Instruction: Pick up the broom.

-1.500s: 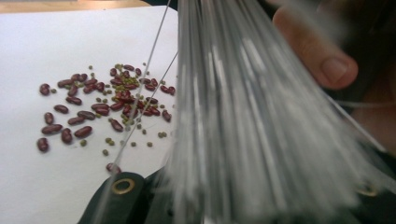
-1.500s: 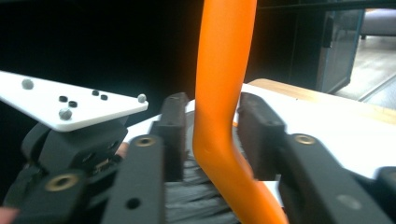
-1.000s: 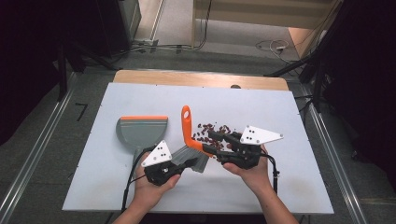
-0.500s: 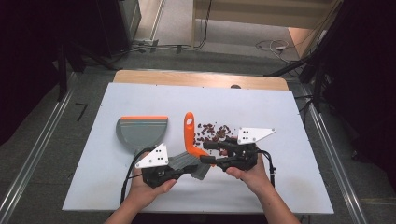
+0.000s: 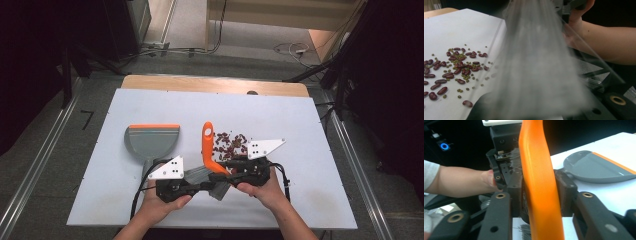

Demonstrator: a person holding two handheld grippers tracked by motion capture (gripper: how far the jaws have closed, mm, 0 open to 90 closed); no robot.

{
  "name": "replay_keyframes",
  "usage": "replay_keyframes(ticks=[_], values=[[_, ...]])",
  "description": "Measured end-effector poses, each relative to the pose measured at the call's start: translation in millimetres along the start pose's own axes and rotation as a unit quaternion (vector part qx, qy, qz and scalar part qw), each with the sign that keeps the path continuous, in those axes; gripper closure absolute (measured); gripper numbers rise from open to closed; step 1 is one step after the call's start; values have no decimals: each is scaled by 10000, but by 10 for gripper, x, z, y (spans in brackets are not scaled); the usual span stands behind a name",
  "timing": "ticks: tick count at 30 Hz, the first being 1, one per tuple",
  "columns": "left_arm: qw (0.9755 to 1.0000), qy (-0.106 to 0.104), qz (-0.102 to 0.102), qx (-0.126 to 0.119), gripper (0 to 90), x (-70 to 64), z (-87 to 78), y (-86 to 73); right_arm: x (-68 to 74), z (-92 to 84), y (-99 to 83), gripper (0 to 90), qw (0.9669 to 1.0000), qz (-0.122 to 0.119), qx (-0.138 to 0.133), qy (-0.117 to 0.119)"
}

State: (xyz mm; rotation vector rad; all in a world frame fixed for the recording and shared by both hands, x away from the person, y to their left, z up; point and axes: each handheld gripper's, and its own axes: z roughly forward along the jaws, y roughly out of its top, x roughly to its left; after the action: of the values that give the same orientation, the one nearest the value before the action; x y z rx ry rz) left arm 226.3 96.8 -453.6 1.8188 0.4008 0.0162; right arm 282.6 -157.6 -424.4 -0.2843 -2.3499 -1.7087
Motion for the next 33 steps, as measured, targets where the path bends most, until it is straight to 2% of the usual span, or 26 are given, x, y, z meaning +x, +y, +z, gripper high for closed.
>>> replay_keyframes(ticks=[4,7,13,18,20,21,26,33], values=[[9999,-112,-69,-15,853,26,-2,-16,30,0,6,681,10000,-61,73,-11],[10000,16,-61,-68,814,23,-13,-31,49,8,17,683,9999,-26,107,-116],[9991,312,-241,-143,551,38,-32,-49,46,-18,25,685,9992,13,63,-406],[9966,692,-413,-170,351,83,-92,-79,28,-78,32,685,9965,86,-23,-830],[9945,916,-483,-158,214,95,-115,-80,18,-97,33,685,9947,125,-17,-1024],[9938,962,-532,-158,162,104,-128,-80,10,-107,33,685,9938,146,-27,-1101],[9905,1181,-641,-278,15,133,-183,-79,-21,-142,32,685,9884,225,-3,-1504],[9859,1482,-642,-426,0,160,-293,-86,-57,-189,29,686,9768,352,37,-2112]])
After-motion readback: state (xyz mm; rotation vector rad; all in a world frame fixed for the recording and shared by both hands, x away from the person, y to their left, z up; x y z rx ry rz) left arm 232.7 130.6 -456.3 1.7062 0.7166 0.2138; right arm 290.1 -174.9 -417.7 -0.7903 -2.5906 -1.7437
